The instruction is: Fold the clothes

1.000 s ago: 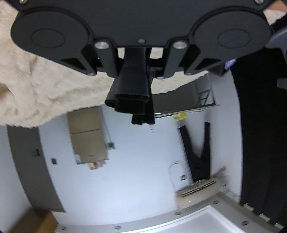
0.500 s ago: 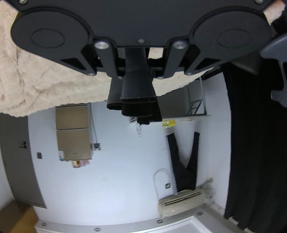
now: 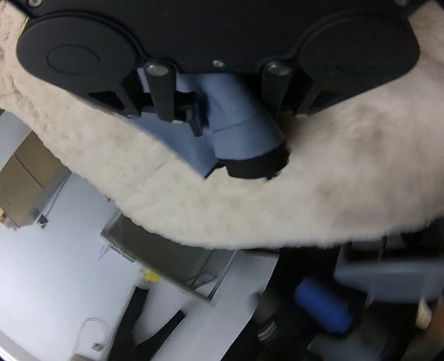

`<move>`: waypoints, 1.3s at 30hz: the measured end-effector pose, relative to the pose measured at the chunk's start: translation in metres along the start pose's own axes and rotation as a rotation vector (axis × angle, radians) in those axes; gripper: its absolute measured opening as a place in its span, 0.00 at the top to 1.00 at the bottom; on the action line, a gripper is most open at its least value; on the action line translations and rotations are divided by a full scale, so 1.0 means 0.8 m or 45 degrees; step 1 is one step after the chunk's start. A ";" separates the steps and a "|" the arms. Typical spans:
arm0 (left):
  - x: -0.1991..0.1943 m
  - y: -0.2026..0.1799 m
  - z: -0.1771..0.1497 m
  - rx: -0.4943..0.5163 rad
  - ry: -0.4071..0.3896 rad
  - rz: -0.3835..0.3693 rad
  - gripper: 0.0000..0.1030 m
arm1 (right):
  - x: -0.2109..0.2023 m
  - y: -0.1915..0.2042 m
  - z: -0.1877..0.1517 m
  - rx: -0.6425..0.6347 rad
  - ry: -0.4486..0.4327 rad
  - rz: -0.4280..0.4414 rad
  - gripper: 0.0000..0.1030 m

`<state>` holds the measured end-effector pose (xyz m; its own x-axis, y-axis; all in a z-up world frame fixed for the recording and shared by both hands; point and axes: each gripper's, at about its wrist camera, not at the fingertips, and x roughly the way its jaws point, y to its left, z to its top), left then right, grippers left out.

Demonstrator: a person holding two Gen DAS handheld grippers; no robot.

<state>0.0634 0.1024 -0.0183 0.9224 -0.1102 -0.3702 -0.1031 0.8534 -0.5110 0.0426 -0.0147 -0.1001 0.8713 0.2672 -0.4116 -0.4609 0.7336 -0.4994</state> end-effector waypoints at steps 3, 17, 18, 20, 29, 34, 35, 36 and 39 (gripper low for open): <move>-0.007 0.000 0.004 0.006 -0.003 -0.016 0.64 | -0.034 -0.027 0.011 0.058 -0.114 0.160 0.42; 0.056 -0.110 -0.064 0.498 0.337 -0.299 0.59 | -0.142 -0.218 -0.108 0.672 -0.175 -0.025 0.74; 0.064 -0.106 -0.062 0.461 0.356 -0.301 0.60 | -0.161 -0.199 -0.114 0.594 -0.206 -0.043 0.67; 0.078 -0.098 -0.057 0.394 0.388 -0.306 0.60 | -0.169 -0.181 -0.121 0.548 -0.193 -0.049 0.62; 0.131 -0.120 -0.067 0.313 0.447 -0.404 0.59 | -0.115 -0.129 -0.136 0.469 0.060 -0.178 0.62; 0.151 -0.145 -0.069 0.296 0.456 -0.492 0.55 | -0.088 -0.094 -0.128 0.244 0.019 -0.325 0.57; 0.158 -0.147 -0.071 0.324 0.463 -0.455 0.55 | -0.084 -0.087 -0.128 0.201 0.017 -0.359 0.57; 0.165 -0.145 -0.075 0.353 0.478 -0.403 0.55 | -0.079 -0.083 -0.130 0.159 0.020 -0.403 0.55; 0.182 -0.120 -0.089 0.366 0.538 -0.274 0.73 | -0.076 -0.095 -0.145 0.048 0.044 -0.491 0.54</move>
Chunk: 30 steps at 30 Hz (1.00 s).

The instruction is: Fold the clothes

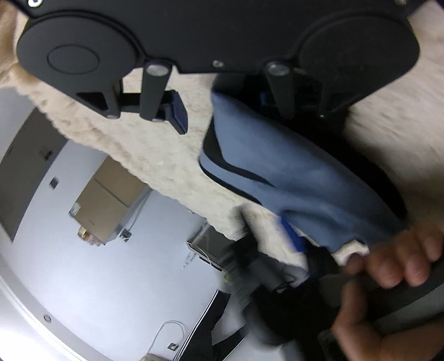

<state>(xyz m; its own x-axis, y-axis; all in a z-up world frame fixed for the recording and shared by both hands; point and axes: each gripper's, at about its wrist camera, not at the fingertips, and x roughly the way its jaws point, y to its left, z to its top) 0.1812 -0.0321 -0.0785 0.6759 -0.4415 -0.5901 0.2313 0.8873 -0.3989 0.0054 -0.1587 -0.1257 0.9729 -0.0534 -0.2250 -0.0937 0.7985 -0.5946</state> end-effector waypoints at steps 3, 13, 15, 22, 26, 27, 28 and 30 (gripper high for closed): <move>-0.004 0.023 -0.010 -0.088 0.014 0.009 0.97 | 0.001 -0.029 -0.025 -0.102 0.036 0.005 0.45; -0.019 0.020 -0.016 -0.042 -0.022 0.091 0.91 | -0.090 -0.091 -0.054 -0.253 -0.105 0.203 0.10; -0.043 0.015 -0.010 -0.095 -0.106 0.066 0.70 | -0.112 -0.123 -0.048 -0.123 -0.141 0.245 0.10; -0.092 -0.048 -0.037 0.025 -0.205 -0.010 0.61 | -0.046 -0.155 0.014 0.350 -0.091 0.371 0.90; -0.064 -0.049 -0.064 0.094 -0.006 0.093 0.69 | 0.010 -0.105 0.000 0.338 0.148 0.575 0.91; -0.058 -0.045 -0.067 0.104 0.033 0.116 0.75 | 0.014 -0.100 -0.006 0.329 0.178 0.576 0.91; -0.056 -0.040 -0.068 0.100 0.045 0.127 0.82 | 0.015 -0.104 -0.015 0.343 0.182 0.576 0.90; -0.053 -0.030 -0.068 0.083 0.062 0.145 0.83 | 0.018 -0.112 -0.027 0.363 0.182 0.572 0.81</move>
<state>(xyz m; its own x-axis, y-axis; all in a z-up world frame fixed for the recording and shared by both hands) 0.1089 -0.0418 -0.0819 0.6659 -0.3416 -0.6633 0.2011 0.9383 -0.2814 0.0233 -0.2442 -0.0921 0.8100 0.2654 -0.5229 -0.4132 0.8911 -0.1878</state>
